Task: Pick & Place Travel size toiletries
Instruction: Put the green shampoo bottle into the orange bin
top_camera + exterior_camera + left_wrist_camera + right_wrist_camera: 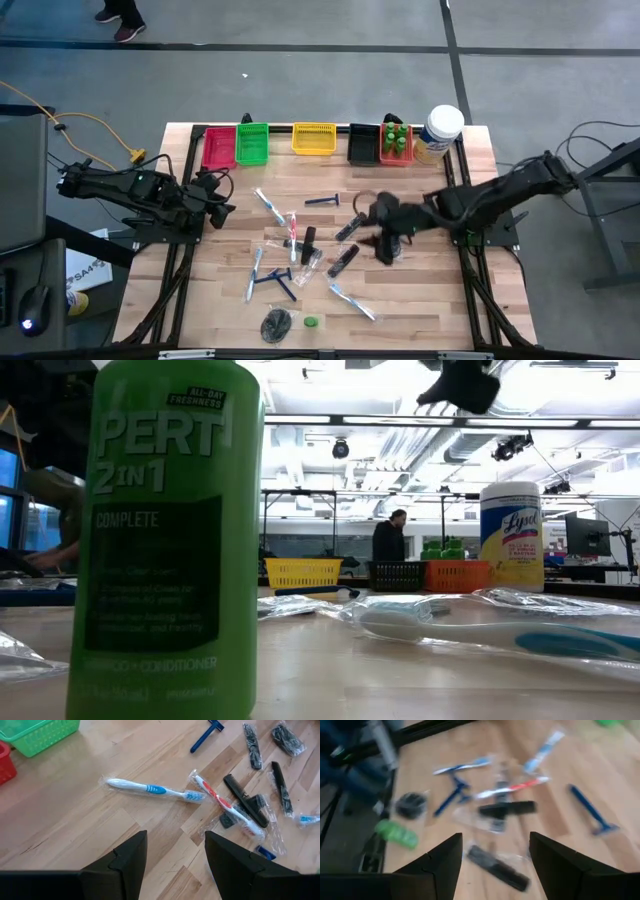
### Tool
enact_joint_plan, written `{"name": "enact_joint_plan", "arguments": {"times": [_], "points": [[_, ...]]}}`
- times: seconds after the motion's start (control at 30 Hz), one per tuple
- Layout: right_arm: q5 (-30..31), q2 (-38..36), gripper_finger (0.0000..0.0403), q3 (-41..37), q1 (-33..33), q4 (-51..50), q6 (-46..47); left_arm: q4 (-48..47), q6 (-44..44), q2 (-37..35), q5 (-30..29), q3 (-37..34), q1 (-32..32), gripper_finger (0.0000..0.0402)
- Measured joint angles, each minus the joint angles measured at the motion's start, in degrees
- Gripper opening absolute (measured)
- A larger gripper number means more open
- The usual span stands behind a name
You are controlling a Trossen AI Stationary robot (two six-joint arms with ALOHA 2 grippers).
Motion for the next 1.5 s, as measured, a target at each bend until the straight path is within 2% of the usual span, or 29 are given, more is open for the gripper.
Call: {"name": "enact_joint_plan", "arguments": {"times": [0.13,0.3,0.47,0.83,1.0,1.13,1.23,1.37,1.5], "points": [[0.0,2.6,0.0220,0.0,4.4,4.6,-4.4,0.0,0.5,0.0,0.0,0.0,0.0,0.0193],[0.0,6.3,0.0220,0.0,7.5,9.8,-4.2,-0.7,0.9,0.0,0.5,0.0,0.0,0.0193],[-1.1,10.5,0.0220,0.0,9.8,15.6,-6.1,-2.6,0.0,-3.0,-4.4,0.0,0.0,0.0193],[-8.4,19.0,0.0220,0.0,10.7,24.3,-17.6,-4.0,1.3,-10.0,-5.2,0.0,0.0,0.0193],[-9.5,22.2,0.0220,0.0,10.7,28.1,-23.3,-5.0,0.9,-10.1,-5.0,0.0,0.0,0.0193],[-10.8,23.9,0.0220,0.0,10.7,31.0,-28.1,-7.5,4.1,-10.1,-4.3,0.0,0.0,0.0193],[-10.9,25.1,0.0220,0.0,10.7,32.5,-30.5,-6.9,2.5,-10.0,-2.7,0.0,0.0,0.0193],[-10.9,26.1,0.0235,0.0,11.2,33.3,-32.8,-5.7,-3.4,-10.0,-2.0,0.0,0.0,0.0193],[-10.8,26.8,0.0267,0.0,11.5,36.2,-32.9,-2.6,-4.8,-10.0,-1.9,0.0,0.0,0.0193]]}}
